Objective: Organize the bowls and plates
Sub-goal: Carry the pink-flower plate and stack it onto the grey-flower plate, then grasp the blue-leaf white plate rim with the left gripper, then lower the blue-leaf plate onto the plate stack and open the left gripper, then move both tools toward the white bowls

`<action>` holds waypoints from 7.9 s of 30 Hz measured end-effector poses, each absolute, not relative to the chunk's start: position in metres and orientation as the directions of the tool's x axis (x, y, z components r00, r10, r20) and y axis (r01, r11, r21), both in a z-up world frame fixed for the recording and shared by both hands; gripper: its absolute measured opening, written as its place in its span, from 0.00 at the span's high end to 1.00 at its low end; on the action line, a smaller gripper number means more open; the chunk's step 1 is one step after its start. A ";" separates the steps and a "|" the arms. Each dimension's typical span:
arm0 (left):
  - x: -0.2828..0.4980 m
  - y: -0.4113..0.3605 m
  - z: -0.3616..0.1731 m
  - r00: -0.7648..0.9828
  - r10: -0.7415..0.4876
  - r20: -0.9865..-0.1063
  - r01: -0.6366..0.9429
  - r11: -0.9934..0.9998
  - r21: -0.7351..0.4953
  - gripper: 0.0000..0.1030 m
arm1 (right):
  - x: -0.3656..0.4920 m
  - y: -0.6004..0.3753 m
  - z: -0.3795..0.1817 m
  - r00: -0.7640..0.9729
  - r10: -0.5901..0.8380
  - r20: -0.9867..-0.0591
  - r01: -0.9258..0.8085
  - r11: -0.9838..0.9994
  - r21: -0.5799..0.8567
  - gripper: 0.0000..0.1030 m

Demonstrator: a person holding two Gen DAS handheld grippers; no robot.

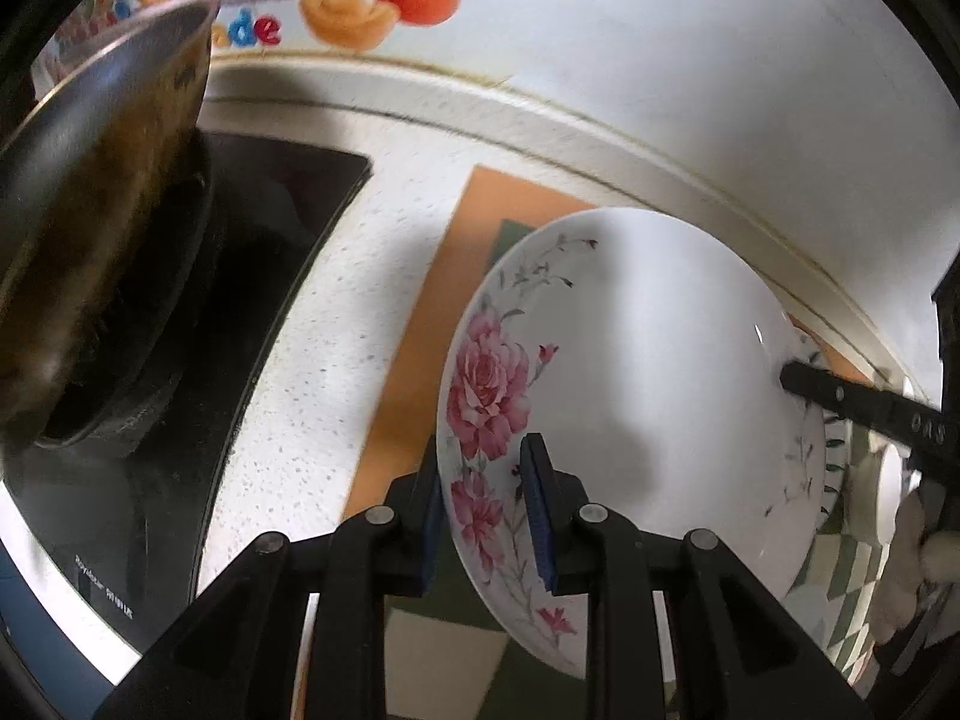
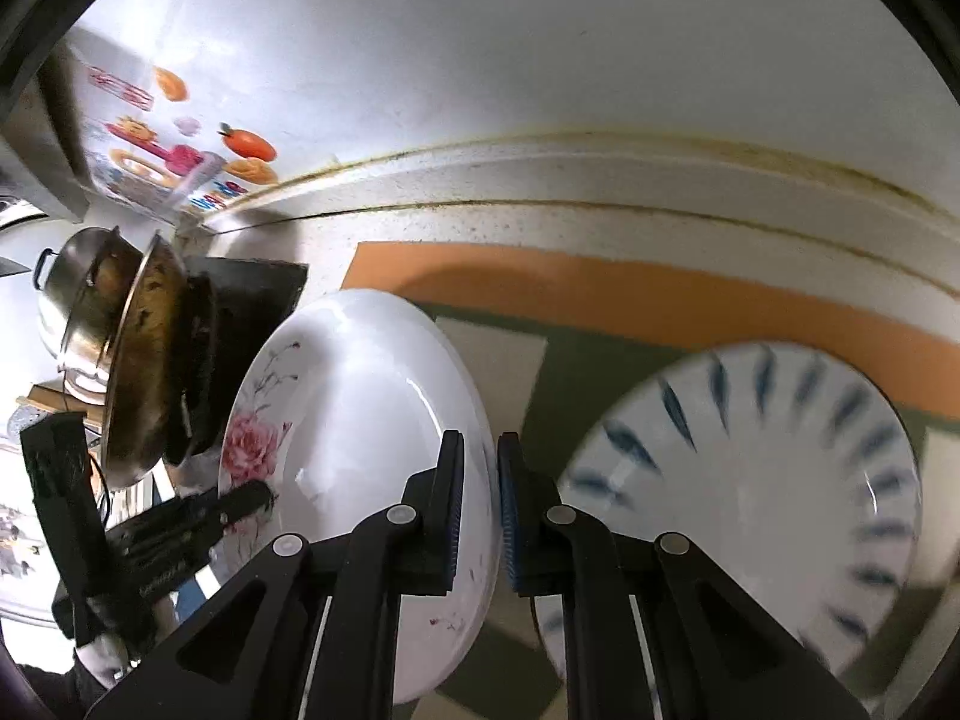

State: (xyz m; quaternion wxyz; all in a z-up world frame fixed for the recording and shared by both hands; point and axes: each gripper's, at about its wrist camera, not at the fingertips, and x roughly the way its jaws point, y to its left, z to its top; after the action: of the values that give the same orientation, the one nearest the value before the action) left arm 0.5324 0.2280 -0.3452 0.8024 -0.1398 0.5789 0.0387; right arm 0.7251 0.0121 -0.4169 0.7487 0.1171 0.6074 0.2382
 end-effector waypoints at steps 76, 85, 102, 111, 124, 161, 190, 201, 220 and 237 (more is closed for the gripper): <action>0.439 0.011 -0.370 0.071 -0.081 -0.994 0.153 0.986 -0.069 0.77 | 0.476 -0.193 -0.424 0.011 0.339 -0.941 0.108 0.935 0.338 0.79; 0.536 0.039 -0.332 0.172 -0.132 -0.976 0.066 0.990 -0.122 0.74 | 0.563 -0.193 -0.380 0.167 0.429 -0.888 0.126 0.884 0.450 0.71; 0.668 0.053 -0.422 -0.001 -0.227 -0.974 0.013 0.974 -0.227 0.74 | 0.714 -0.154 -0.459 0.077 0.310 -0.948 0.118 0.941 0.318 0.77; 0.665 0.046 -0.412 0.053 -0.178 -0.983 0.051 0.983 -0.176 0.81 | 0.718 -0.154 -0.466 0.089 0.290 -0.953 0.099 0.949 0.298 0.91; 0.613 0.031 -0.356 0.119 -0.195 -0.973 0.088 0.979 -0.186 0.81 | 0.666 -0.183 -0.407 0.169 0.349 -0.922 0.071 0.928 0.365 0.91; 0.459 0.009 -0.363 0.017 -0.171 -0.985 0.132 0.977 -0.168 0.81 | 0.458 -0.196 -0.411 0.135 0.401 -0.906 0.102 0.904 0.416 0.91; 0.461 0.000 -0.395 -0.051 -0.152 -0.987 0.084 0.984 -0.156 0.80 | 0.471 -0.196 -0.445 0.071 0.370 -0.926 0.113 0.920 0.376 0.88; 0.459 0.008 -0.395 -0.061 -0.133 -0.989 0.010 0.991 -0.134 0.79 | 0.476 -0.187 -0.441 0.027 0.327 -0.945 0.092 0.940 0.328 0.81; 0.421 0.001 -0.337 0.101 -0.065 -0.993 -0.022 0.998 -0.067 0.79 | 0.459 -0.181 -0.399 0.067 0.274 -0.959 0.000 0.962 0.274 0.71; 0.332 0.008 -0.226 0.351 -0.108 -0.930 0.068 0.994 -0.090 0.14 | 0.346 -0.156 -0.270 0.346 0.178 -0.921 -0.009 0.982 0.187 0.12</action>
State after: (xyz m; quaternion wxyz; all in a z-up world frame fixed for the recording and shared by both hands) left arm 0.3318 0.0081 -0.2257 0.8216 -0.0178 0.5673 -0.0534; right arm 0.3457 -0.1561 -0.2699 0.8171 0.0745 0.5688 0.0572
